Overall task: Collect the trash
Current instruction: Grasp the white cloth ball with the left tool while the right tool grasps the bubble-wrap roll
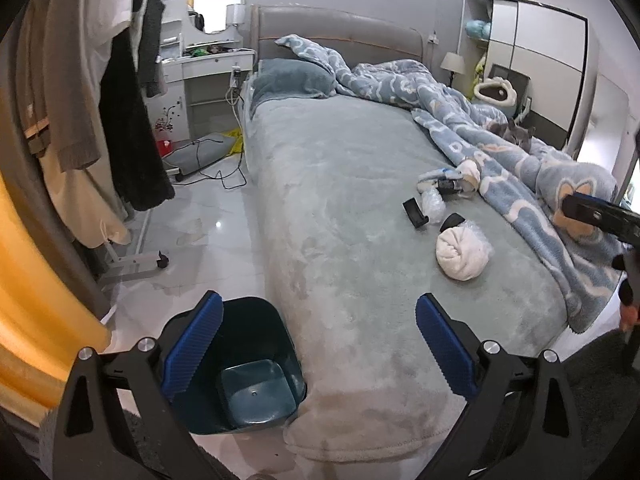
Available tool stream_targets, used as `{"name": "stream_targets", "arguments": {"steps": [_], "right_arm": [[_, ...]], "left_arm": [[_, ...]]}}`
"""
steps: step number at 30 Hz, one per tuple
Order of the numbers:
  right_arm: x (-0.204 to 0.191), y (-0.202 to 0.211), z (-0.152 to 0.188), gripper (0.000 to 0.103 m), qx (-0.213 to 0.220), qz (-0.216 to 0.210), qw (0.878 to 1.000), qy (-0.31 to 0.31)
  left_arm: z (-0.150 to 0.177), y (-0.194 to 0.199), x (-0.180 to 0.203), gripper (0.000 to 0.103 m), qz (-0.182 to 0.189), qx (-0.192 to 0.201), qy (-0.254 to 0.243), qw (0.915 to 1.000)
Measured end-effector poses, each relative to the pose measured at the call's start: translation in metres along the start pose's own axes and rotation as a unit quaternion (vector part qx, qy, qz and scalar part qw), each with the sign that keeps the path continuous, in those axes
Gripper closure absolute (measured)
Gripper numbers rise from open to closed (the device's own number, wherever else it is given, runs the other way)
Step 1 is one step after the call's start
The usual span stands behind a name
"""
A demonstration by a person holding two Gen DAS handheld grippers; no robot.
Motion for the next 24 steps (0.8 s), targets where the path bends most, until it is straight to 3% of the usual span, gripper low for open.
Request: {"name": "stream_targets", "arguments": {"steps": [5,10,12,18,21,24], "right_arm": [[0.011,-0.026,-0.014,0.005,-0.018,-0.020,1.000,-0.005],[0.028,-0.055,-0.023,0.014,-0.047,-0.026,0.998,-0.019],[0.032,-0.065,-0.024,0.023,-0.060,-0.027,0.998,-0.021],[0.045,-0.097,-0.017,0.031,-0.100,-0.037,0.994,-0.031],[0.050,-0.104,-0.010,0.034,-0.109,-0.047,0.992,-0.040],[0.057,-0.111,-0.005,0.036,-0.119,-0.061,0.990,-0.051]], "left_arm": [[-0.007,-0.015,0.009,0.006,0.017,-0.008,-0.018,0.9997],[-0.015,-0.032,0.025,0.006,0.047,-0.015,-0.051,0.9975],[-0.019,-0.037,0.032,0.006,0.061,-0.013,-0.063,0.9961],[-0.033,-0.060,0.056,0.007,0.109,-0.009,-0.106,0.9883],[-0.037,-0.077,0.068,0.015,0.131,-0.020,-0.126,0.9831],[-0.037,-0.094,0.078,0.015,0.176,-0.042,-0.130,0.9750]]}}
Point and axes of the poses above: each gripper's, at about its wrist camera, not at the fingertips, and y roughly against the way its jaws point, x to its right, z to its underside, the point moved 4 cm from there along -y, roughly the way its jaws point, and after that the axes turned 9 degrees about -x, right-handed, at the moved point
